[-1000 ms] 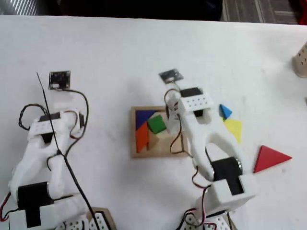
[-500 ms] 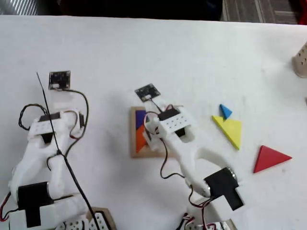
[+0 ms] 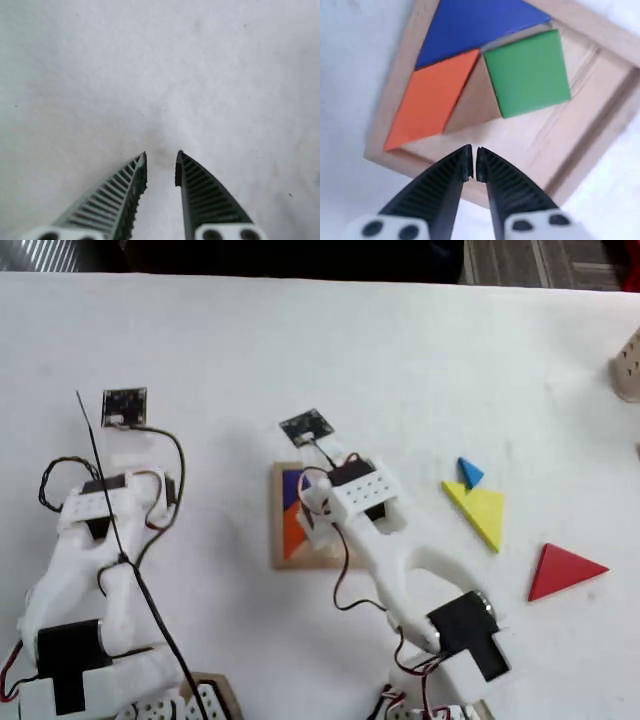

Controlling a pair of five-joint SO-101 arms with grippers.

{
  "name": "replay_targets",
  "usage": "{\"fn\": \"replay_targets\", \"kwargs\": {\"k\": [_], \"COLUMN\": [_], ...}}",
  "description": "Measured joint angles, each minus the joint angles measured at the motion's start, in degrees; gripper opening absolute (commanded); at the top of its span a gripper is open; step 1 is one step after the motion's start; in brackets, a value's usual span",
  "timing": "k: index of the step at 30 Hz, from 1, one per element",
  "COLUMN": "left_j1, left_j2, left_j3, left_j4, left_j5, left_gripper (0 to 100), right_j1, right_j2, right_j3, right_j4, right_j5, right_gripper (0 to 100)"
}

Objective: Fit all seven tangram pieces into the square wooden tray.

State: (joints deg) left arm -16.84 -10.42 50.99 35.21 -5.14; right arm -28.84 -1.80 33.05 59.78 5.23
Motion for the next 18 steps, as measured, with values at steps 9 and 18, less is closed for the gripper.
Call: {"fn": "replay_targets", "kwargs": {"k": [9, 18], "left_j1": [0.0, 0.0], "left_j2": [0.0, 0.0], "left_j3": [0.0, 0.0], "left_j4": [0.0, 0.0], "left_j5": [0.0, 0.0], "left_gripper": [11, 11], "right_j1": [9.49, 10.37], "right_j2": [2.73, 8.97], "right_j3": [-0.09, -6.33], "right_j4": [-3.25, -7.03], "right_j5": [0.09, 0.09], "right_gripper": [1.7, 1.7]}}
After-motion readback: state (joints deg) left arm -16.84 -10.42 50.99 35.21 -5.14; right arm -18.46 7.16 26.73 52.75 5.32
